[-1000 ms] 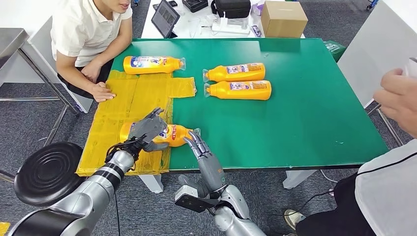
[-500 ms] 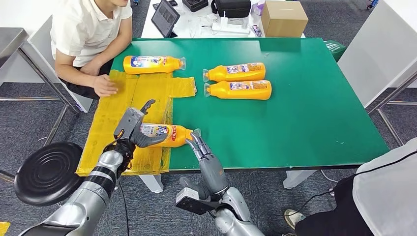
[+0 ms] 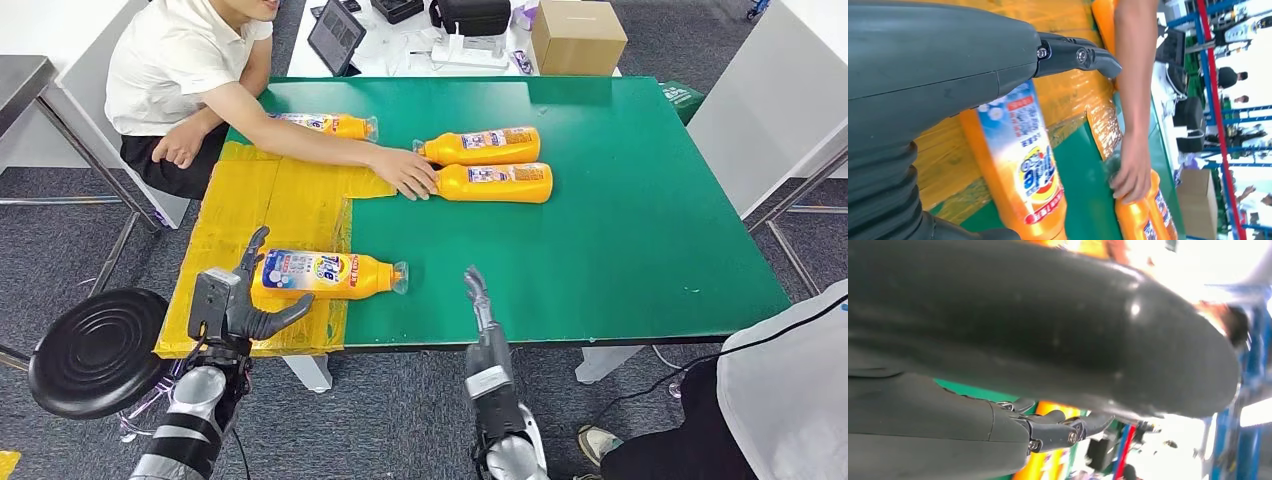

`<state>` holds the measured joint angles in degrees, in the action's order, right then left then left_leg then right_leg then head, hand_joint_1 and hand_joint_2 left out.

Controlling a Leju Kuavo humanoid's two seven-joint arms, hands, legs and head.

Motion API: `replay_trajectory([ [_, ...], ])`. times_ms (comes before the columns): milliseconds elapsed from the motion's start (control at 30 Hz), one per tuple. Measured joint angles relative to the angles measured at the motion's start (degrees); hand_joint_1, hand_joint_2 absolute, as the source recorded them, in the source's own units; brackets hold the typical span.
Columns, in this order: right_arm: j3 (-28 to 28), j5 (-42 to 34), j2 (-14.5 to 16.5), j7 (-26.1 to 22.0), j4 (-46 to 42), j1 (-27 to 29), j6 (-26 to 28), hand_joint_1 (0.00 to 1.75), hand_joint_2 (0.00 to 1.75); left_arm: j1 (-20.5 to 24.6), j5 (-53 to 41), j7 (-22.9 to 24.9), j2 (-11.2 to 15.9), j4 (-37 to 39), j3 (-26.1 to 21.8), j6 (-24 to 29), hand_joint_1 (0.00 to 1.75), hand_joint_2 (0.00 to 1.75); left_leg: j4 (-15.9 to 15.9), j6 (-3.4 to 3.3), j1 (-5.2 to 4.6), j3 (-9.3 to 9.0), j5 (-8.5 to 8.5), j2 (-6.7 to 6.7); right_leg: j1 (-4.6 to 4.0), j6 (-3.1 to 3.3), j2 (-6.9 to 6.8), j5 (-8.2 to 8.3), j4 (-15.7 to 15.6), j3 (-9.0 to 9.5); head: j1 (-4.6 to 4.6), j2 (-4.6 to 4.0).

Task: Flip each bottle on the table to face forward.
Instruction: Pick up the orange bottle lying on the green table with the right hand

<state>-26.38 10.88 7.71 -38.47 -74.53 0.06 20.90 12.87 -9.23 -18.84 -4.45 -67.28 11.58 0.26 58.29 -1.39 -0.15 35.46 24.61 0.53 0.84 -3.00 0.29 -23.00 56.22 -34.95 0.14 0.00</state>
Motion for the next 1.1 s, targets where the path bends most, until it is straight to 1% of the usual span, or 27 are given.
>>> replay_trajectory([
  [100, 4.49, -6.58, 0.32, 0.45, -4.11, 2.18, -3.21, 0.0, 0.0, -2.48, 1.0, 0.04, 0.02, -3.0, 0.09, 1.19, 0.0, 1.75, 0.0, 0.0, 0.0, -0.01, 0.0, 0.0, 0.0, 0.0, 0.0, 0.0, 0.0, 0.0, 0.0, 0.0],
  [200, 8.82, -12.27, 1.38, 1.13, -7.04, 3.88, -4.88, 0.0, 0.0, -4.22, 2.6, 0.4, 0.02, -5.26, 0.24, 2.36, 0.0, 1.75, 0.0, 0.01, 0.01, -0.02, 0.0, -0.02, -0.01, 0.01, 0.01, 0.01, 0.0, 0.01, -0.01, 0.0],
  [267, 10.98, -14.27, 2.25, 1.8, -8.58, 4.9, -5.32, 0.0, 0.0, -5.48, 3.74, 0.73, 0.01, -6.73, 0.5, 2.95, 0.0, 1.75, 0.0, 0.01, 0.01, -0.02, 0.0, -0.03, -0.01, 0.01, 0.01, 0.01, 0.01, 0.01, -0.01, 0.0],
  [333, 12.56, -14.78, 3.13, 2.47, -10.02, 6.03, -4.56, 0.0, 0.0, -7.24, 4.6, 1.08, -0.02, -8.61, 0.85, 3.55, 0.0, 1.75, 0.0, 0.01, 0.02, -0.02, 0.0, -0.04, -0.02, 0.01, 0.01, 0.0, 0.01, 0.0, -0.01, 0.0],
  [400, 14.1, -13.32, 4.33, 2.6, -11.11, 7.09, 0.11, 0.0, 0.0, -9.28, 5.12, 1.59, -0.13, -10.81, 1.18, 4.35, 0.0, 1.75, 0.0, 0.01, 0.03, -0.01, 0.0, -0.03, -0.02, 0.02, 0.01, -0.01, 0.02, -0.02, -0.01, 0.0],
  [500, 16.02, -10.93, 6.48, 2.25, -11.68, 7.65, 10.53, 0.0, 0.0, -11.08, 5.64, 2.49, -0.69, -12.79, 1.79, 5.08, 0.0, 1.75, -0.01, 0.02, 0.03, 0.01, 0.01, -0.02, -0.02, 0.05, 0.01, -0.04, 0.0, -0.04, 0.0, 0.0],
  [533, 16.33, -10.45, 6.97, 2.09, -11.82, 7.69, 12.76, 0.0, 0.0, -11.28, 5.77, 2.72, -0.92, -13.05, 2.12, 5.15, 0.0, 1.75, -0.01, 0.02, 0.03, 0.01, 0.01, -0.02, -0.02, 0.05, 0.01, -0.04, 0.0, -0.04, 0.0, 0.0],
  [600, 16.51, -8.46, 7.41, 1.41, -12.17, 7.8, 15.39, 0.0, 0.0, -11.43, 6.05, 3.0, -1.35, -13.35, 2.85, 5.29, 0.0, 1.75, -0.01, 0.02, 0.02, 0.01, 0.01, -0.03, -0.02, 0.05, 0.01, -0.04, 0.0, -0.03, -0.01, 0.0],
  [667, 16.44, -3.39, 7.48, 0.47, -12.53, 7.9, 17.17, 0.0, 0.87, -11.52, 6.34, 3.07, -1.6, -13.62, 3.51, 5.32, 0.0, 1.75, -0.01, 0.03, 0.02, -0.01, 0.01, -0.03, -0.02, 0.05, 0.01, -0.02, 0.0, -0.02, 0.0, 0.0],
  [700, 16.48, 0.81, 7.52, 0.02, -12.66, 7.93, 17.84, 0.0, 1.31, -11.57, 6.48, 3.1, -1.63, -13.77, 3.79, 5.11, 0.0, 1.75, -0.01, 0.02, 0.02, -0.02, 0.01, -0.03, -0.02, 0.05, 0.01, -0.01, 0.0, -0.01, 0.0, 0.0],
  [733, 16.89, 7.48, 7.75, -0.43, -12.88, 7.96, 18.29, 0.0, 1.75, -11.62, 6.61, 3.25, -1.64, -13.91, 4.04, 4.62, 0.0, 1.75, -0.01, 0.03, 0.02, -0.03, 0.01, -0.03, -0.02, 0.05, 0.01, -0.01, -0.01, -0.01, 0.0, 0.0],
  [767, 17.68, 15.96, 8.15, -0.83, -13.18, 7.94, 18.56, 0.0, 1.75, -11.61, 6.58, 3.49, -1.62, -14.0, 4.27, 3.91, 0.0, 1.75, -0.01, 0.03, 0.02, -0.03, 0.01, -0.03, -0.02, 0.05, 0.01, -0.01, -0.01, -0.02, 0.0, 0.0],
  [833, 20.44, 35.62, 9.15, -1.34, -13.89, 7.51, 18.84, 0.0, 1.75, -11.28, 5.86, 4.03, -1.58, -13.88, 4.85, 2.42, 0.0, 1.75, -0.01, 0.03, 0.04, -0.04, 0.01, -0.02, -0.03, 0.05, 0.01, 0.0, -0.01, -0.02, -0.02, 0.0],
  [867, 22.04, 44.16, 9.47, -1.43, -14.1, 7.06, 18.93, 0.0, 1.75, -10.86, 5.24, 4.18, -1.56, -13.64, 5.22, 1.9, 0.0, 1.75, -0.01, 0.03, 0.05, -0.04, 0.0, -0.01, -0.04, 0.05, 0.0, -0.01, -0.01, -0.01, -0.02, 0.0],
  [900, 23.65, 50.66, 9.67, -1.43, -14.14, 6.46, 18.99, 0.0, 1.75, -10.3, 4.66, 4.24, -1.56, -13.28, 5.63, 1.55, 0.0, 1.75, -0.01, 0.03, 0.05, -0.04, -0.01, 0.0, -0.05, 0.05, 0.0, -0.01, 0.0, 0.01, -0.02, 0.0],
  [933, 25.18, 54.69, 9.76, -1.36, -14.01, 5.73, 19.02, 0.0, 1.75, -9.62, 4.24, 4.25, -1.57, -12.81, 6.01, 1.24, 0.0, 1.75, -0.01, 0.03, 0.05, -0.04, -0.02, 0.01, -0.04, 0.05, 0.0, 0.0, 0.0, 0.02, -0.01, 0.0],
  [967, 26.6, 56.73, 9.83, -1.21, -13.8, 4.83, 19.04, 0.0, 1.75, -8.91, 4.02, 4.25, -1.6, -12.3, 6.36, 0.95, 0.0, 1.75, -0.01, 0.03, 0.05, -0.04, -0.02, 0.0, -0.04, 0.05, 0.0, 0.01, 0.01, 0.03, -0.01, 0.0],
  [1100, 31.6, 61.0, 9.86, -0.19, -12.6, 0.45, 19.05, 0.0, 1.75, -6.7, 4.14, 3.87, -1.95, -10.54, 7.8, -0.03, 0.0, 1.75, 0.0, 0.01, 0.0, -0.06, -0.03, -0.06, 0.0, 0.03, 0.02, 0.05, 0.01, 0.04, 0.0, 0.0],
])
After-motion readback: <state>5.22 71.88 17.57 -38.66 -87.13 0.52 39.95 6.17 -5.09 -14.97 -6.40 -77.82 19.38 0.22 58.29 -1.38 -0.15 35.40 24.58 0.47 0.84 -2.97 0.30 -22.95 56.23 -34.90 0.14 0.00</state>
